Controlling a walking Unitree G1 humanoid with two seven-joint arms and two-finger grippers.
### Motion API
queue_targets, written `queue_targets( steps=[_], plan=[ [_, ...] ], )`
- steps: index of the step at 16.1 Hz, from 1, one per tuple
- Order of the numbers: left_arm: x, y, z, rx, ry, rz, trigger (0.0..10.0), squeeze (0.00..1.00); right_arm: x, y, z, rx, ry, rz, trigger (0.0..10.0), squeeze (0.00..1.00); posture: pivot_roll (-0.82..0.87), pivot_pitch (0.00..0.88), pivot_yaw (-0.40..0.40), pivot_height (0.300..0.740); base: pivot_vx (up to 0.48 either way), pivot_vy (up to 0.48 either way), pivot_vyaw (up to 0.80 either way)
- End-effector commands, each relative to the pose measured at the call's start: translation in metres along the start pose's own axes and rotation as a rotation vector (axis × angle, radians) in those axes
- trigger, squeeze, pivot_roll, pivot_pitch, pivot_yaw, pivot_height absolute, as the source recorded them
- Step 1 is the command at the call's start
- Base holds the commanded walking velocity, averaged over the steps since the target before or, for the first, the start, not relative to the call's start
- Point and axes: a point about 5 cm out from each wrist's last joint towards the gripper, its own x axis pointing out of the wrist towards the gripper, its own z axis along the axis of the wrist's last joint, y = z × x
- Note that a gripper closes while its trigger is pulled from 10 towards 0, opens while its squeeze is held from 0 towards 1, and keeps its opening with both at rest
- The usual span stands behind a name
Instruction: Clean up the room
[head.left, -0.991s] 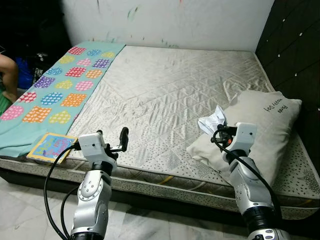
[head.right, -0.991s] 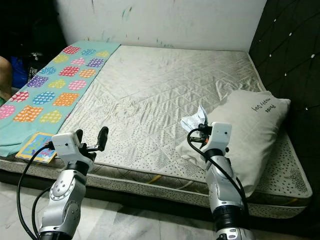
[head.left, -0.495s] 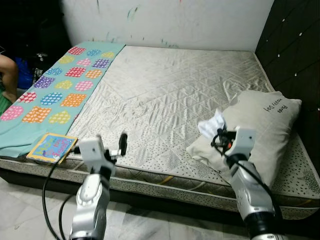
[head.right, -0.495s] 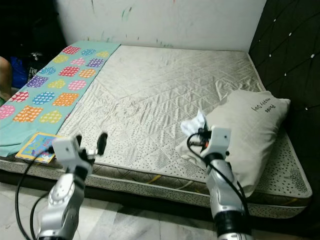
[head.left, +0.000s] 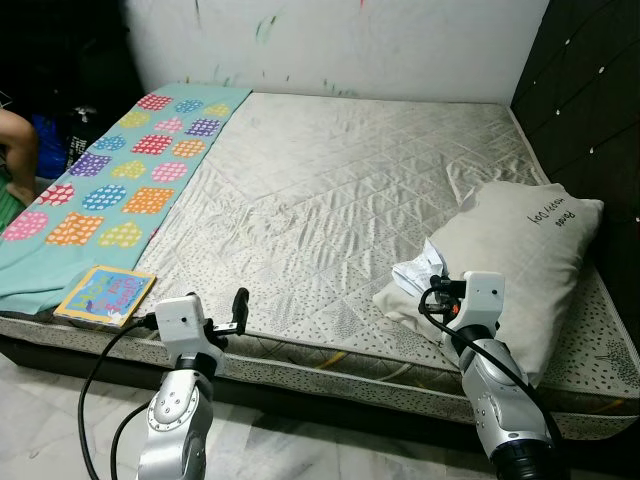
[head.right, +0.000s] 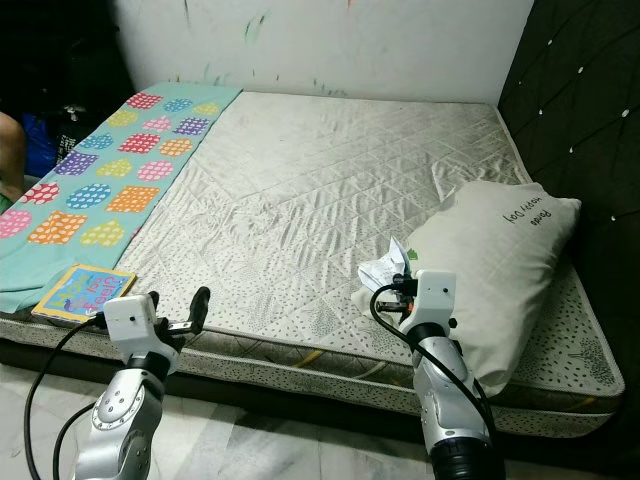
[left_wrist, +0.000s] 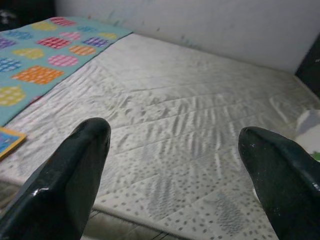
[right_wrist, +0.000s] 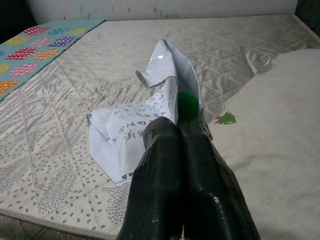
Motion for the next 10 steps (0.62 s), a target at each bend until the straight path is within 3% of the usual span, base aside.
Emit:
queue_targets(
  steps=[1, 4, 10],
  plan=[
    [0.0016, -0.0028, 0.0027, -0.003, -0.018, -0.026, 10.0, 0.00, 0.0035, 0.0018, 0.0048, -0.011, -0.004, 0.018, 10.0, 0.00, 0.04, 0.000, 0.028, 0.740, 0.000, 0.000, 0.00],
    [0.0018, -0.0053, 0.0030, -0.008, -0.023, -0.038, 10.0, 0.00, 0.0043, 0.0002, 0.0059, -0.015, -0.005, 0.017, 10.0, 0.00, 0.04, 0.000, 0.024, 0.740, 0.000, 0.000, 0.00],
    [0.0025, -0.0068, 0.0042, -0.013, -0.034, -0.054, 10.0, 0.00, 0.0055, 0.0034, 0.0073, -0.015, -0.012, 0.026, 10.0, 0.00, 0.04, 0.000, 0.026, 0.740, 0.300, 0.000, 0.00]
  ],
)
